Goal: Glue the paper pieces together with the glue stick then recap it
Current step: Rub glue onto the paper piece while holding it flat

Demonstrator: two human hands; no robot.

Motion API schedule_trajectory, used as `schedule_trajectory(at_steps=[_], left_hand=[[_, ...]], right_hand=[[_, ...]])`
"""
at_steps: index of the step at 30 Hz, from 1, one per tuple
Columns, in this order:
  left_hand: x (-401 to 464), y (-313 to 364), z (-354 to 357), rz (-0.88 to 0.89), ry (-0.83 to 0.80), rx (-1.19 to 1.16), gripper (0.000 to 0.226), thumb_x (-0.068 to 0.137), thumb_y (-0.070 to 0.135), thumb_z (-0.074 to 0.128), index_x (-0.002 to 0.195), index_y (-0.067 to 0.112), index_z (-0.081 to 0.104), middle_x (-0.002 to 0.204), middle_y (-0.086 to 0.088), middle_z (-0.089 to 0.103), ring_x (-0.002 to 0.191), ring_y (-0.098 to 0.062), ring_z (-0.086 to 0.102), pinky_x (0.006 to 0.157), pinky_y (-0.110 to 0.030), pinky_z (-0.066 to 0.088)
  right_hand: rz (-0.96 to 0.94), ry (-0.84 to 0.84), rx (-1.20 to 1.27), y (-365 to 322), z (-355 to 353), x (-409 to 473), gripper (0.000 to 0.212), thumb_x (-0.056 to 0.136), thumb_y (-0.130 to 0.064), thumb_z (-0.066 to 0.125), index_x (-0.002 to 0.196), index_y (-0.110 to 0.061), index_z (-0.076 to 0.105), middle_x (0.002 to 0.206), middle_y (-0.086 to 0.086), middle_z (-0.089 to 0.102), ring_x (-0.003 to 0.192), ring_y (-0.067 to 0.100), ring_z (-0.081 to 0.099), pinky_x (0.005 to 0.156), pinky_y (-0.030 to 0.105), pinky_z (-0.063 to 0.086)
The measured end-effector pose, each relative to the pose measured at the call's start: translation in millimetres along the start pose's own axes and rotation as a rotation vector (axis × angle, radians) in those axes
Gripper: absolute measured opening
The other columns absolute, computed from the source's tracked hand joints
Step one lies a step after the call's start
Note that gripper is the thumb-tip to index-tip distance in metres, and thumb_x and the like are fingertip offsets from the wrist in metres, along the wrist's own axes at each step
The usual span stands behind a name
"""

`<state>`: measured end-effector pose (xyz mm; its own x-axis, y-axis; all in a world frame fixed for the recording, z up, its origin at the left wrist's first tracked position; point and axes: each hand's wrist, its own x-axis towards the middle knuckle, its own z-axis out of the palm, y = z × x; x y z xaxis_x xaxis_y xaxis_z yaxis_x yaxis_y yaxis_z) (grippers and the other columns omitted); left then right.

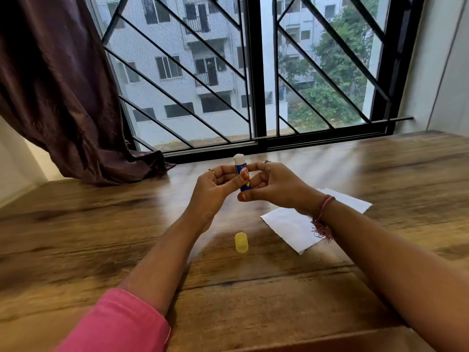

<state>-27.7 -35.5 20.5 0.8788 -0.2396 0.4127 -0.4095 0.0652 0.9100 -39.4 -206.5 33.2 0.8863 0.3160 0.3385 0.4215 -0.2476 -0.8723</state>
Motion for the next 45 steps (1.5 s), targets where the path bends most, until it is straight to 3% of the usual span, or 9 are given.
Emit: schedule_trajectory(at_steps=[3, 8, 14, 18, 22, 27, 31, 38, 45], left_hand=[[0, 1, 0, -0.006, -0.002, -0.017, 0.034, 0.073, 0.027, 0.074, 0.103, 0.012, 0.068, 0.091, -0.004, 0.073, 0.089, -0.018, 0.069, 0.078, -0.026, 0.052], [-1, 2, 2, -0.001, 0.001, -0.027, 0.034, 0.073, 0.025, 0.073, 0.103, 0.011, 0.068, 0.088, -0.003, 0.073, 0.085, -0.016, 0.068, 0.074, -0.024, 0.052], [-2, 1, 1, -0.013, 0.007, -0.043, 0.035, 0.072, 0.025, 0.072, 0.103, 0.011, 0.066, 0.095, -0.006, 0.072, 0.095, -0.020, 0.067, 0.086, -0.031, 0.052], [-2, 2, 2, -0.018, 0.010, -0.045, 0.035, 0.071, 0.026, 0.073, 0.102, 0.012, 0.067, 0.093, -0.006, 0.072, 0.093, -0.018, 0.067, 0.084, -0.030, 0.051], [-2, 3, 2, -0.025, 0.001, -0.062, 0.032, 0.072, 0.024, 0.072, 0.101, 0.012, 0.067, 0.094, -0.005, 0.072, 0.094, -0.018, 0.067, 0.086, -0.030, 0.052], [-2, 2, 0, -0.019, 0.005, -0.056, 0.032, 0.073, 0.023, 0.071, 0.103, 0.012, 0.066, 0.098, -0.008, 0.072, 0.098, -0.020, 0.067, 0.090, -0.031, 0.052], [-2, 0, 0, -0.017, 0.007, -0.044, 0.033, 0.074, 0.022, 0.070, 0.105, 0.011, 0.066, 0.098, -0.008, 0.071, 0.098, -0.021, 0.067, 0.090, -0.033, 0.052], [0, 0, -2, -0.009, 0.017, -0.053, 0.032, 0.073, 0.025, 0.073, 0.103, 0.013, 0.067, 0.096, -0.005, 0.073, 0.098, -0.019, 0.068, 0.084, -0.028, 0.052], [1, 0, -2, -0.009, -0.002, -0.064, 0.026, 0.074, 0.024, 0.072, 0.099, 0.017, 0.068, 0.092, -0.001, 0.075, 0.093, -0.015, 0.069, 0.078, -0.022, 0.053]], right_hand=[[0.044, -0.099, 0.083, 1, -6, 1, 0.053, 0.076, 0.004, 0.073, 0.122, -0.009, 0.051, 0.098, 0.020, 0.072, 0.096, 0.030, 0.069, 0.090, 0.038, 0.055], [0.060, -0.161, 0.120, 4, -10, -1, 0.064, 0.079, 0.002, 0.070, 0.135, -0.012, 0.041, 0.103, 0.010, 0.072, 0.096, 0.020, 0.069, 0.090, 0.033, 0.054], [0.052, 0.011, -0.096, 3, -1, 1, 0.077, 0.062, -0.020, 0.088, 0.128, -0.018, 0.048, 0.082, -0.002, 0.067, 0.066, 0.002, 0.063, 0.064, 0.017, 0.051], [0.046, -0.014, 0.001, 3, -3, 1, 0.054, 0.067, -0.005, 0.083, 0.112, -0.017, 0.055, 0.082, 0.008, 0.072, 0.071, 0.013, 0.068, 0.075, 0.027, 0.056], [0.080, -0.110, 0.108, 2, -7, 0, 0.046, 0.076, 0.004, 0.073, 0.111, -0.018, 0.054, 0.088, 0.007, 0.072, 0.079, 0.011, 0.070, 0.080, 0.025, 0.057], [0.121, -0.119, 0.125, 3, -11, -1, 0.072, 0.080, 0.004, 0.068, 0.140, -0.012, 0.032, 0.092, 0.004, 0.072, 0.086, 0.013, 0.069, 0.084, 0.027, 0.054], [0.119, -0.054, -0.006, 0, -3, -3, 0.084, 0.068, -0.014, 0.083, 0.138, -0.018, 0.038, 0.098, 0.001, 0.066, 0.084, 0.011, 0.066, 0.081, 0.030, 0.055], [0.050, 0.075, -0.014, -1, 8, -2, 0.051, 0.066, -0.009, 0.085, 0.106, -0.020, 0.055, 0.072, -0.001, 0.069, 0.068, 0.012, 0.066, 0.079, 0.036, 0.055], [0.124, -0.117, 0.157, -1, -3, -1, 0.051, 0.079, 0.006, 0.068, 0.126, 0.000, 0.049, 0.097, 0.013, 0.071, 0.093, 0.021, 0.068, 0.091, 0.032, 0.054]])
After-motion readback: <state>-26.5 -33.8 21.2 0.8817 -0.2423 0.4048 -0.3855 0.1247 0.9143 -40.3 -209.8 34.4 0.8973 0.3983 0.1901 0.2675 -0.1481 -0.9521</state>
